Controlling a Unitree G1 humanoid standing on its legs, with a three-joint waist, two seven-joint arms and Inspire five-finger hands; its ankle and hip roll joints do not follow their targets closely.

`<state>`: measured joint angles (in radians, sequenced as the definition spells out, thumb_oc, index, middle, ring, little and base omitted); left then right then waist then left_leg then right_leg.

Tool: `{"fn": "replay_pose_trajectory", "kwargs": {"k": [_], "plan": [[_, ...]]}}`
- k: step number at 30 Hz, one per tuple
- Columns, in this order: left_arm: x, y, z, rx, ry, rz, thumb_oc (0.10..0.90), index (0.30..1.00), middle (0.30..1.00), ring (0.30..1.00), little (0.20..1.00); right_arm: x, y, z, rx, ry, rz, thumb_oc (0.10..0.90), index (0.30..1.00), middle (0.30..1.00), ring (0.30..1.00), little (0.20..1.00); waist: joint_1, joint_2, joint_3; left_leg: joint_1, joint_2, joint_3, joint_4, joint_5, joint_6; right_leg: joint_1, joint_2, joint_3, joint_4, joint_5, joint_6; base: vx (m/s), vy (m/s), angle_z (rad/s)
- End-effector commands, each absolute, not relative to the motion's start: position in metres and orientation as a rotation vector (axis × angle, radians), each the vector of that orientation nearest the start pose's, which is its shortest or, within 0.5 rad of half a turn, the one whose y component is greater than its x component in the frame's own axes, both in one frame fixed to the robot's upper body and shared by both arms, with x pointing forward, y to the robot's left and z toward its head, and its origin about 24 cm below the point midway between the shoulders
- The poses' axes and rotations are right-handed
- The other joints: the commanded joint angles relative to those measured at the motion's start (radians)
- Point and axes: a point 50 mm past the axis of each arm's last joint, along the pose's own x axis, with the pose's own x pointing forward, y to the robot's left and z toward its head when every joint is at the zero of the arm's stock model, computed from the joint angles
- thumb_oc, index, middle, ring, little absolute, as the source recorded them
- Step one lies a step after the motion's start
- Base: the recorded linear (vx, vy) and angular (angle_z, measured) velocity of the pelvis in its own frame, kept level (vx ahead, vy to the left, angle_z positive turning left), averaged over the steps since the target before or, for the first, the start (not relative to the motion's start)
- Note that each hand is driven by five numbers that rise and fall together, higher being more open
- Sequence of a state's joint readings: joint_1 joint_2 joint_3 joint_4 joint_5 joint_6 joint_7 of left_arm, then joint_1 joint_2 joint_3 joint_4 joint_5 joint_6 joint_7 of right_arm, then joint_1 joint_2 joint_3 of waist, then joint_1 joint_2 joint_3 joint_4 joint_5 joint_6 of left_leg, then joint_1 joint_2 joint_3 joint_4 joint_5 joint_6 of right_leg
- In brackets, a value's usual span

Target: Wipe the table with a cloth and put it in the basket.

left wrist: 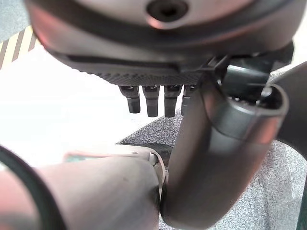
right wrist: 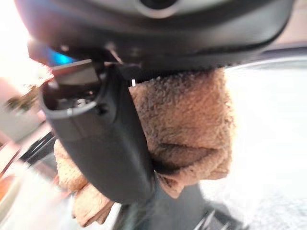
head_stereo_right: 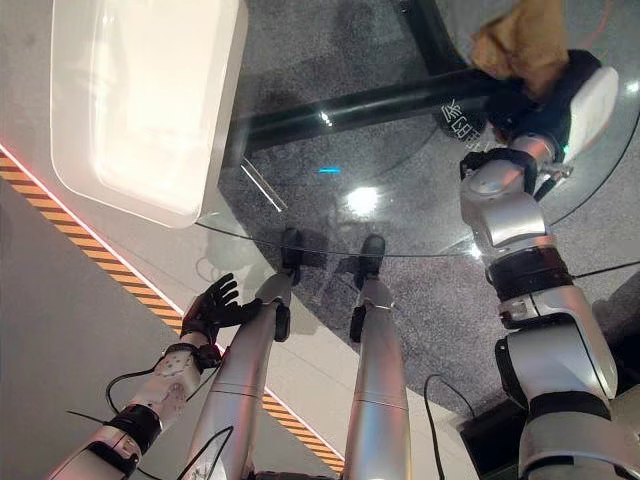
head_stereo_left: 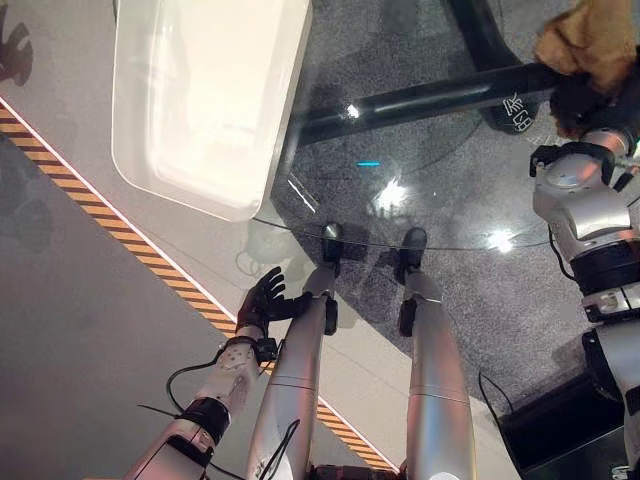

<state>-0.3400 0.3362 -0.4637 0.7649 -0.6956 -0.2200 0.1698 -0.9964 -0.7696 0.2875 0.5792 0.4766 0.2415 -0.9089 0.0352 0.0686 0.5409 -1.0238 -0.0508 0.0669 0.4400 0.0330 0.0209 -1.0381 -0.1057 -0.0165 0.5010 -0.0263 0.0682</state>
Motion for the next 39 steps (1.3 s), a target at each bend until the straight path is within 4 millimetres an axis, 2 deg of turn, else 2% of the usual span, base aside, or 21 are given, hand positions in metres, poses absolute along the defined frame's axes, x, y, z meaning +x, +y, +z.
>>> {"fn": "replay_pose_trajectory", "kwargs": {"k": [1,3,7,16,17,18,20,21,28,29,30,34,36,37,38,39], "plan": [[0.234,0.188,-0.076,-0.128,0.515,0.127,0.8,0.9,0.9,0.9,0.9,0.329,-0.344,0.274,-0.219,-0.35,-1.149,0.1,0.3,0.3,0.3,0.2,-0.027,0.06,-0.021,0.023,-0.035,0.003,0.015,-0.076,0.003,-0.007,0.064,-0.041,-0.047,0.042,-0.015,0.0,0.0,0.0],[0.233,0.186,-0.076,-0.126,0.519,0.127,0.8,0.9,0.9,0.9,0.9,0.33,-0.341,0.271,-0.17,-0.369,-1.098,0.1,0.3,0.3,0.3,0.2,-0.028,0.062,-0.021,0.018,-0.036,0.005,0.021,-0.079,0.004,-0.011,0.064,-0.04,-0.045,0.04,-0.017,0.0,-0.003,-0.04],[0.233,0.186,-0.077,-0.129,0.518,0.131,0.8,0.9,0.9,0.9,0.9,0.339,-0.318,0.275,-0.142,-0.407,-0.942,0.1,0.3,0.3,0.3,0.2,-0.027,0.056,-0.021,0.014,-0.037,0.005,0.027,-0.082,0.005,-0.013,0.067,-0.041,-0.037,0.036,-0.021,0.0,-0.002,-0.04],[0.233,0.178,-0.077,-0.147,0.51,0.135,0.8,0.9,0.9,0.9,0.9,0.348,-0.245,0.292,-0.251,-0.54,-0.616,0.1,0.3,0.3,0.3,0.2,-0.017,0.057,-0.021,0.017,-0.036,0.005,0.018,-0.075,0.006,-0.011,0.07,-0.041,-0.027,0.019,-0.026,0.01,0.018,-0.05],[0.226,0.177,-0.082,-0.148,0.529,0.133,0.8,0.9,0.9,0.9,0.9,0.349,-0.235,0.286,-0.28,-0.531,-0.573,0.1,0.3,0.3,0.3,0.2,-0.014,0.059,-0.021,0.052,-0.036,0.0,0.024,-0.105,0.002,0.019,0.074,-0.036,-0.013,-0.013,-0.021,0.05,0.039,0.0],[0.226,0.177,-0.082,-0.148,0.528,0.13,0.8,0.9,0.9,0.9,0.9,0.349,-0.227,0.286,-0.298,-0.539,-0.532,0.1,0.3,0.3,0.3,0.2,-0.013,0.06,-0.021,0.052,-0.036,0.0,0.024,-0.105,0.002,0.018,0.074,-0.037,-0.01,-0.015,-0.022,0.05,0.042,0.0],[0.227,0.176,-0.081,-0.151,0.528,0.127,0.8,0.9,0.9,0.9,0.9,0.348,-0.213,0.287,-0.333,-0.552,-0.464,0.1,0.3,0.3,0.3,0.2,-0.011,0.06,-0.021,0.051,-0.037,0.001,0.023,-0.103,0.003,0.018,0.073,-0.039,-0.008,-0.017,-0.023,0.0,0.0,0.0],[0.227,0.174,-0.081,-0.151,0.528,0.121,0.8,0.9,0.9,0.9,0.9,0.349,-0.199,0.284,-0.358,-0.551,-0.408,0.1,0.3,0.3,0.3,0.2,-0.007,0.061,-0.021,0.051,-0.037,0.0,0.022,-0.101,0.004,0.018,0.072,-0.041,-0.007,-0.018,-0.023,0.0,0.011,0.04],[0.227,0.171,-0.082,-0.147,0.526,0.104,0.8,0.9,0.9,0.9,0.9,0.353,-0.154,0.269,-0.479,-0.51,-0.202,0.1,0.3,0.3,0.3,0.2,0.006,0.061,-0.021,0.056,-0.039,0.001,0.017,-0.094,0.003,0.023,0.069,-0.047,-0.009,-0.016,-0.024,-0.01,0.013,0.09],[0.234,0.171,-0.077,-0.148,0.505,0.103,0.8,0.9,0.9,0.9,0.9,0.353,-0.15,0.274,-0.491,-0.522,-0.184,0.1,0.3,0.3,0.3,0.2,0.006,0.06,-0.021,0.021,-0.04,0.007,0.01,-0.063,0.008,-0.008,0.066,-0.053,-0.022,0.014,-0.03,0.0,0.005,0.12],[0.228,0.17,-0.082,-0.144,0.525,0.101,0.8,0.9,0.9,0.9,0.9,0.354,-0.147,0.265,-0.503,-0.494,-0.163,0.1,0.3,0.3,0.3,0.2,0.009,0.061,-0.021,0.055,-0.04,0.001,0.016,-0.093,0.003,0.023,0.068,-0.049,-0.011,-0.016,-0.024,0.0,0.006,0.06],[0.229,0.168,-0.081,-0.135,0.521,0.09,0.8,0.9,0.9,0.9,0.9,0.356,-0.119,0.244,-0.622,-0.439,-0.026,0.1,0.3,0.3,0.3,0.2,0.02,0.062,-0.021,0.055,-0.044,0.001,0.015,-0.088,0.004,0.025,0.063,-0.056,-0.014,-0.013,-0.025,0.01,0.003,0.0],[0.229,0.168,-0.081,-0.135,0.52,0.089,0.8,0.9,0.9,0.9,0.9,0.356,-0.113,0.239,-0.659,-0.423,0.006,0.1,0.3,0.3,0.3,0.2,0.022,0.062,-0.021,0.056,-0.045,0.002,0.013,-0.087,0.004,0.027,0.062,-0.057,-0.015,-0.013,-0.024,-0.03,0.005,0.01],[0.237,0.169,-0.076,-0.137,0.497,0.09,0.8,0.9,0.9,0.9,0.9,0.357,-0.109,0.244,-0.684,-0.434,0.017,0.1,0.3,0.3,0.3,0.2,0.021,0.061,-0.021,0.019,-0.046,0.007,0.006,-0.055,0.007,-0.006,0.06,-0.062,-0.028,0.019,-0.029,-0.05,0.009,0.02],[0.238,0.169,-0.075,-0.137,0.496,0.089,0.8,0.9,0.9,0.9,0.9,0.357,-0.107,0.241,-0.697,-0.423,0.025,0.1,0.3,0.3,0.3,0.2,0.022,0.06,-0.021,0.02,-0.046,0.007,0.006,-0.054,0.008,-0.006,0.059,-0.063,-0.028,0.019,-0.029,0.0,0.015,0.05],[0.231,0.168,-0.08,-0.134,0.517,0.087,0.8,0.9,0.9,0.9,0.9,0.358,-0.106,0.226,-0.715,-0.377,0.046,0.1,0.3,0.3,0.3,0.2,0.026,0.062,-0.021,0.055,-0.046,0.003,0.013,-0.084,0.003,0.028,0.06,-0.059,-0.017,-0.01,-0.022,0.05,0.015,0.05]]}}
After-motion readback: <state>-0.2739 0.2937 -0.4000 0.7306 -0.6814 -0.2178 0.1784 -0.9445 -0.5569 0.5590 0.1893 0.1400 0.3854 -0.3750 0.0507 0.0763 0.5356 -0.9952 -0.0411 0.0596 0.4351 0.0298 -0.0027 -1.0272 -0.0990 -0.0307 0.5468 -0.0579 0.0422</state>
